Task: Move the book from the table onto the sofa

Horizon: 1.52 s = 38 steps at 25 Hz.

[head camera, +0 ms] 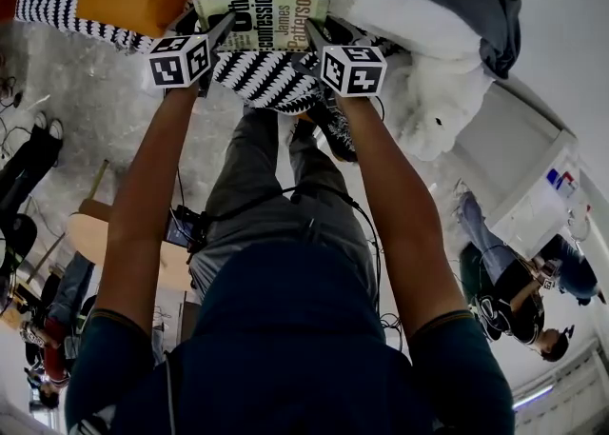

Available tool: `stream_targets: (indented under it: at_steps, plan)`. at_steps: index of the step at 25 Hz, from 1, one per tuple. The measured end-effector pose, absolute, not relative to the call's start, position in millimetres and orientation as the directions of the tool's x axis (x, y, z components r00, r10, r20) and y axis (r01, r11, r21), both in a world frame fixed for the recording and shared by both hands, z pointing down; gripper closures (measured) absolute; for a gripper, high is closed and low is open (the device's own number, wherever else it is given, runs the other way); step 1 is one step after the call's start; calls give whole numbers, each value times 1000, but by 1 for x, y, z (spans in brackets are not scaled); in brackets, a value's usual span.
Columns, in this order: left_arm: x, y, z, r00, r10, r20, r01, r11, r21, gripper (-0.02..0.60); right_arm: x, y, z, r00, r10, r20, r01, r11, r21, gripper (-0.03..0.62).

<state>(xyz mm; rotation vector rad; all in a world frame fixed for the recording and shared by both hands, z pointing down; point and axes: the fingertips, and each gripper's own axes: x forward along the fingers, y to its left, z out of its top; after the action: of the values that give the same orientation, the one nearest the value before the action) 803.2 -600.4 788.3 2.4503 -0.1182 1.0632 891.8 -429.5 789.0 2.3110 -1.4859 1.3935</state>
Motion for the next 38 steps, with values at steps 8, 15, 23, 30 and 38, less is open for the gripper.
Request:
stream_targets:
  at_steps: [8,15,23,30,38]
  plan:
    - [805,-598,763,681,138,719,-243,-884,399,279,891,-426,759,118,-666,737,-737,-556,-384,454]
    - [804,-601,793,673,182,717,-221,-876,430,279,887,-428,782,126,-626,769,-725,-587,-359,454]
    - [802,-600,810,653,202,730,-222,-870,440,279,885,-428,798,111,-603,790,-712,-602,-360,453]
    - [803,-600,835,629,213,748,-223,-872,435,279,883,-427,825,92,-583,807,-691,-621,-370,453]
    - [807,-597,866,596,242,765,-221,-867,447,279,892,-426,849,80,-561,824,-694,-625,-358,451]
